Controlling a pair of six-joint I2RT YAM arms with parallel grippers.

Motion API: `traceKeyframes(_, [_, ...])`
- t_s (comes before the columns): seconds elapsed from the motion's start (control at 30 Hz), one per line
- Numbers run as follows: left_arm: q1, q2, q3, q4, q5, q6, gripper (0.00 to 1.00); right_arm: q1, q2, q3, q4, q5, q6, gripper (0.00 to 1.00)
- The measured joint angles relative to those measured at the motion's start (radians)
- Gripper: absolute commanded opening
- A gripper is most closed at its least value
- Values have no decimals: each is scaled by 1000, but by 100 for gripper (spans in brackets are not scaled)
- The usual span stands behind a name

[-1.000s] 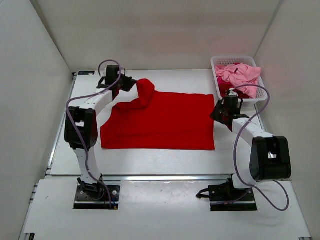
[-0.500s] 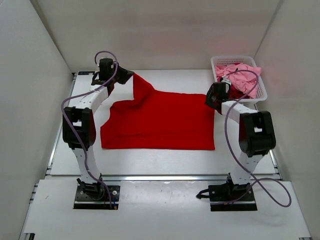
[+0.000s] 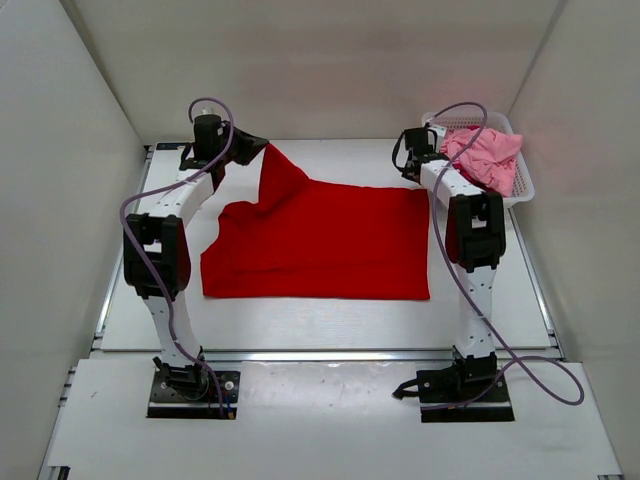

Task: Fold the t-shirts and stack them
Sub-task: Pick up the 1/3-folded T-shirt from the center of the board.

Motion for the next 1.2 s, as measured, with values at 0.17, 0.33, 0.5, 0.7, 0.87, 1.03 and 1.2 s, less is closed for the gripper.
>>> traceKeyframes(0.17, [-2, 6, 0, 24, 19, 0, 0, 3, 88, 141, -119, 50, -9, 24])
traceKeyframes(0.33, [-4, 6, 0, 46, 24, 0, 0, 3, 125, 195, -225, 87, -6, 25])
traceKeyframes(0.5, [-5, 6, 0, 48, 29, -2, 0, 1, 122, 153, -246, 105, -6, 27])
traceKeyframes(0.7, [-3, 6, 0, 56, 32, -5, 0, -2, 193, 299, -338, 113, -6, 28])
traceKeyframes(0.87, [-3, 6, 0, 69, 37, -7, 0, -3, 246, 389, -385, 106, -9, 29])
traceKeyframes(1.03, [2, 6, 0, 85, 48, -15, 0, -4, 406, 701, -546, 109, 1, 29])
traceKeyframes(1.2, [10, 6, -1, 90, 51, -14, 0, -2, 536, 953, -666, 118, 16, 29])
